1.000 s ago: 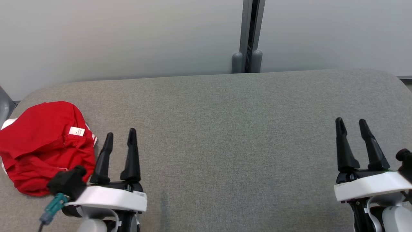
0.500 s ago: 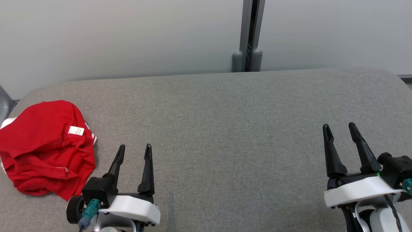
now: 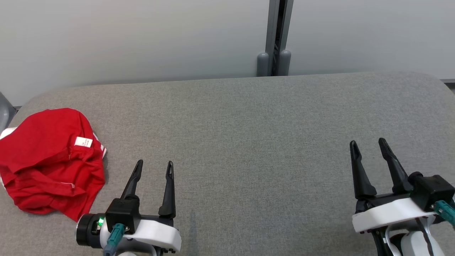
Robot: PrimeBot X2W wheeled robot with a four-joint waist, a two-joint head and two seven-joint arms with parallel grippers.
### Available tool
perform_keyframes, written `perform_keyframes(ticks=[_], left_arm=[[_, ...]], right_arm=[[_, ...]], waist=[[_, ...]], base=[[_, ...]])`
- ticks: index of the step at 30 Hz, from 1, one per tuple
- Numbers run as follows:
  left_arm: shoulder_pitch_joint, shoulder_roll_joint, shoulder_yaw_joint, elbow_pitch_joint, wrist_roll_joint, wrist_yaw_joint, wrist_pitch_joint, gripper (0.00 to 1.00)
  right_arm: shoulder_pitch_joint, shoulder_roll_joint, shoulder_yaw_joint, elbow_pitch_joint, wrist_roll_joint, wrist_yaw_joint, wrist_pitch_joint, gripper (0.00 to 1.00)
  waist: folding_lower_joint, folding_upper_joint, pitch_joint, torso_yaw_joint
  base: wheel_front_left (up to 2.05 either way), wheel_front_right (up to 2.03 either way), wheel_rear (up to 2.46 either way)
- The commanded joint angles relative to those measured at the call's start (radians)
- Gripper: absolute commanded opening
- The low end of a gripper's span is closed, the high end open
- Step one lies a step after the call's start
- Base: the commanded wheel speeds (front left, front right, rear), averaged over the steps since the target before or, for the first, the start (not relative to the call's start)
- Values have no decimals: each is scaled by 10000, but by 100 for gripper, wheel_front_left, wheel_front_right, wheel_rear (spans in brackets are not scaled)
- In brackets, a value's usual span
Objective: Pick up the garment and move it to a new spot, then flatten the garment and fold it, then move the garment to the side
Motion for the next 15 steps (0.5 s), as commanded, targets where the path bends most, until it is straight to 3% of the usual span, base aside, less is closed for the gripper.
perform_keyframes(ticks=[1, 15], left_arm=[[-142, 28, -24, -28, 227, 66, -79, 100], [112, -141, 257, 5, 974, -53, -278, 100]], right_arm=[[-96, -85, 47, 61, -229, 16, -104, 100], [-221, -106, 82, 610, -864, 17, -451, 100]], waist=[[0, 0, 3, 4], [0, 0, 27, 8]], base=[[0, 0, 0], [0, 0, 0]])
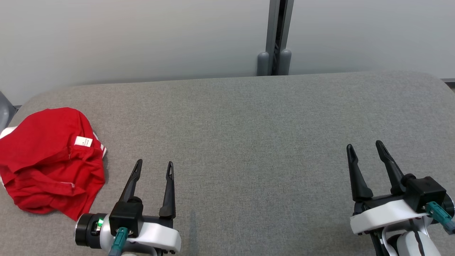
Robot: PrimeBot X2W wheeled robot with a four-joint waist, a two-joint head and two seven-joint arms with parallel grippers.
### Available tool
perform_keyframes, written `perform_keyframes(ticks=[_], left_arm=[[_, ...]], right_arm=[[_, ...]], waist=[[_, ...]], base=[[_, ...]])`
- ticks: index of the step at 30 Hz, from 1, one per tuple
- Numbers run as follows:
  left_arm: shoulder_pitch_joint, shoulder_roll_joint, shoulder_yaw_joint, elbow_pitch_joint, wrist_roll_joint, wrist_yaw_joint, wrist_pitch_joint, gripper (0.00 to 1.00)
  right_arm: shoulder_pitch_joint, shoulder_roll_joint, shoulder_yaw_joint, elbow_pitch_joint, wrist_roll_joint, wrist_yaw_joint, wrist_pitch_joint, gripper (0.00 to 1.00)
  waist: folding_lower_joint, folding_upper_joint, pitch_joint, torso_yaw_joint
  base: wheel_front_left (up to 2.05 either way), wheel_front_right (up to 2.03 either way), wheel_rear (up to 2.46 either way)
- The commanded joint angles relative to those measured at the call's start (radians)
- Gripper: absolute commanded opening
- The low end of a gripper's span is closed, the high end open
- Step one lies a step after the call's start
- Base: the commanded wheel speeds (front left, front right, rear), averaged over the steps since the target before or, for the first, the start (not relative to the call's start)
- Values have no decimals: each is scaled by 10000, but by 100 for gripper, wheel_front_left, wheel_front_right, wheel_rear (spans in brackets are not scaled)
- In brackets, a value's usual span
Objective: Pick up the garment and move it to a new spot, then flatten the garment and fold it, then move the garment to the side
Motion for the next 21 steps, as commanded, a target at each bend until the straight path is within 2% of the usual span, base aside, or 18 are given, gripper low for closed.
perform_keyframes(ticks=[1, 16, 21], left_arm=[[33, 20, 58, -52, 206, -41, -46, 100], [174, -229, 494, -45, 774, -339, -223, 100], [188, -290, 654, 43, 681, -493, -214, 100]], right_arm=[[-99, -87, 17, 34, -141, 17, -135, 100], [-208, -102, 144, 261, -389, 10, -388, 100], [-182, -98, 139, 466, 692, 9, -381, 100]], waist=[[0, -1, 9, -1], [0, -1, 66, 29], [0, -1, 60, 43]], base=[[0, 0, 0], [0, 0, 0], [0, 0, 0]])
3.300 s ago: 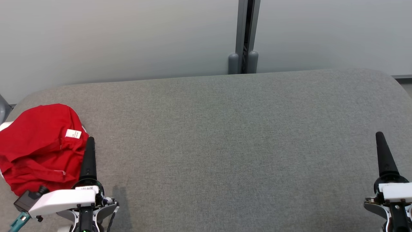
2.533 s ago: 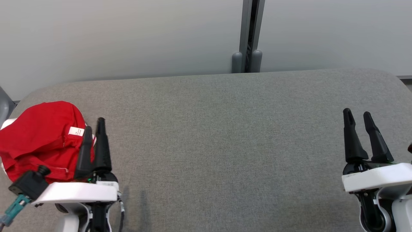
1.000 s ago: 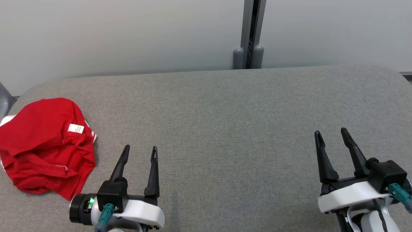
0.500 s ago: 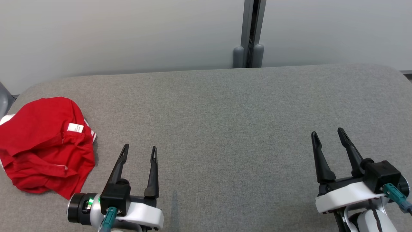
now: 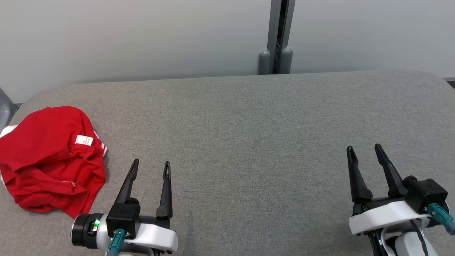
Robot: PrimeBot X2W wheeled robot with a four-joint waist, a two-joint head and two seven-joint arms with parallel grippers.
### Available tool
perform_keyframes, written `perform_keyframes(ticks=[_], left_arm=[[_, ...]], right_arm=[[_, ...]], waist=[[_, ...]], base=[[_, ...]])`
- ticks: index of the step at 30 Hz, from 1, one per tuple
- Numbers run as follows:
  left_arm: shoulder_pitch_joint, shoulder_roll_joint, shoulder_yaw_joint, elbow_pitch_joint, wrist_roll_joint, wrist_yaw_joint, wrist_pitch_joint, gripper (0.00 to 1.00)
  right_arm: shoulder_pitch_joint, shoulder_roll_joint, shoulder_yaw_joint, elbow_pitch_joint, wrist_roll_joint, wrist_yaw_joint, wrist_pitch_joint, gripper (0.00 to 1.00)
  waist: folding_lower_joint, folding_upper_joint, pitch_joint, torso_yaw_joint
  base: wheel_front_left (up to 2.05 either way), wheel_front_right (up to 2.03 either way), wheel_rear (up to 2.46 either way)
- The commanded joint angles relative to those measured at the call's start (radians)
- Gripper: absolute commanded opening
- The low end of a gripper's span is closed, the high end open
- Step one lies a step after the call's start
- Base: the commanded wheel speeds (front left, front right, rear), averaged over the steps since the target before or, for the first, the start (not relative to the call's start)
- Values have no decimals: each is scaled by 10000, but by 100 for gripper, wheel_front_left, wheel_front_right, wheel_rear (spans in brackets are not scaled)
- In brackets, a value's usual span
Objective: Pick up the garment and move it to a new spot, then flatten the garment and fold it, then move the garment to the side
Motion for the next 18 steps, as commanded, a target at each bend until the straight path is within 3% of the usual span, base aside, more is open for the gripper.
perform_keyframes(ticks=[1, 18], left_arm=[[75, 25, 79, 33, -36, -78, -39, 100], [-70, -13, 29, 253, -88, -260, -39, 100]], right_arm=[[-70, -72, -68, 102, 165, -3, -63, 100], [-90, -65, -156, 266, -54, -3, -63, 100]], waist=[[0, -1, -9, 1], [0, -1, -17, 161]], base=[[0, 0, 0], [0, 0, 0]])
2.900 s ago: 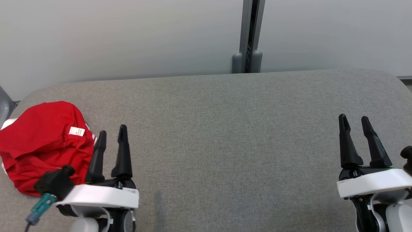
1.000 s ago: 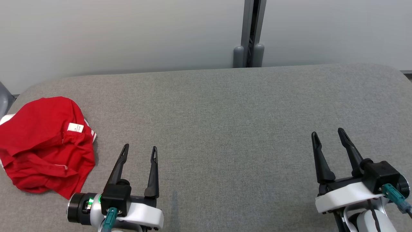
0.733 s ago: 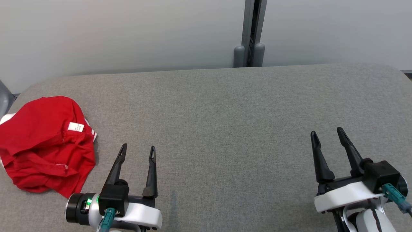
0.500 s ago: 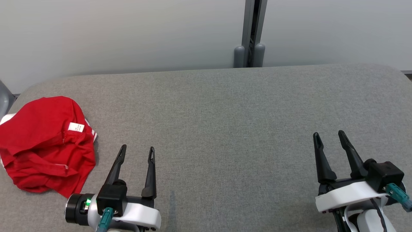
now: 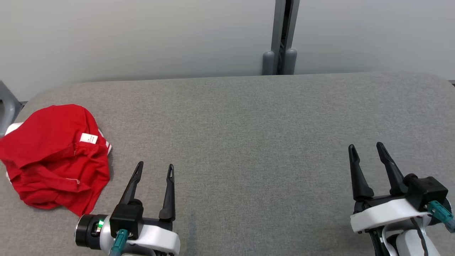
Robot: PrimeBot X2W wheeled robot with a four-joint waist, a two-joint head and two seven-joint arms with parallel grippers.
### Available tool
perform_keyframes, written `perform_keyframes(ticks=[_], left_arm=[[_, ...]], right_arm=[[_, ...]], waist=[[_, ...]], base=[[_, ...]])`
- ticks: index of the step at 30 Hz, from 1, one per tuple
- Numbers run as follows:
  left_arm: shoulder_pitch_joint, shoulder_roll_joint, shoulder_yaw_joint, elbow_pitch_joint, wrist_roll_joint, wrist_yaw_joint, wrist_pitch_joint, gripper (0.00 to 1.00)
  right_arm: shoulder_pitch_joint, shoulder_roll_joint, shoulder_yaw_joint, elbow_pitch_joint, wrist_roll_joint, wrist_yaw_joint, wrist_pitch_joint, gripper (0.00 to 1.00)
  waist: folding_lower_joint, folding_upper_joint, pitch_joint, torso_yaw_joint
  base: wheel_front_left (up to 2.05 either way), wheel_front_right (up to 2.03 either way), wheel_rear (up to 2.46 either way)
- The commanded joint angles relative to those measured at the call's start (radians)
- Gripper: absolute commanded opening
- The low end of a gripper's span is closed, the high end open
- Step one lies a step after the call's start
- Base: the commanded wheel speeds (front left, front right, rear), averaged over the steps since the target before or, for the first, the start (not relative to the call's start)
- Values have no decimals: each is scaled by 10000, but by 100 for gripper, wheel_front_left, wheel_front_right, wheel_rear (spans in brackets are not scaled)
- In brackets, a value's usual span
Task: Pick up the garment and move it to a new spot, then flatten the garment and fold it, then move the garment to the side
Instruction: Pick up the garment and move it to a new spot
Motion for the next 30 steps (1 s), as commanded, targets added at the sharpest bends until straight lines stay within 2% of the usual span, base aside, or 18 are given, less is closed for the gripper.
perform_keyframes(ticks=[1, 11, 18, 30], left_arm=[[-85, 32, 0, -5, -2, -2, -39, 100], [-1, 32, 122, -110, -32, 153, -39, 100], [204, 27, 426, -176, 134, 71, -38, 100], [457, 29, 851, -266, 290, -52, -38, 100]], right_arm=[[78, -51, 0, -19, -40, -3, -61, 100], [177, -54, 340, -227, -170, -3, -59, 100], [348, -54, 679, -317, -151, -3, -41, 100], [481, -52, 1148, -354, 67, -3, -41, 100]], waist=[[0, -1, 9, 149], [0, -1, 0, 1518], [0, -1, -142, 2831], [0, -1, -344, 4411]], base=[[0, 0, 0], [0, 0, 0], [0, 0, 0], [0, 0, 0]])
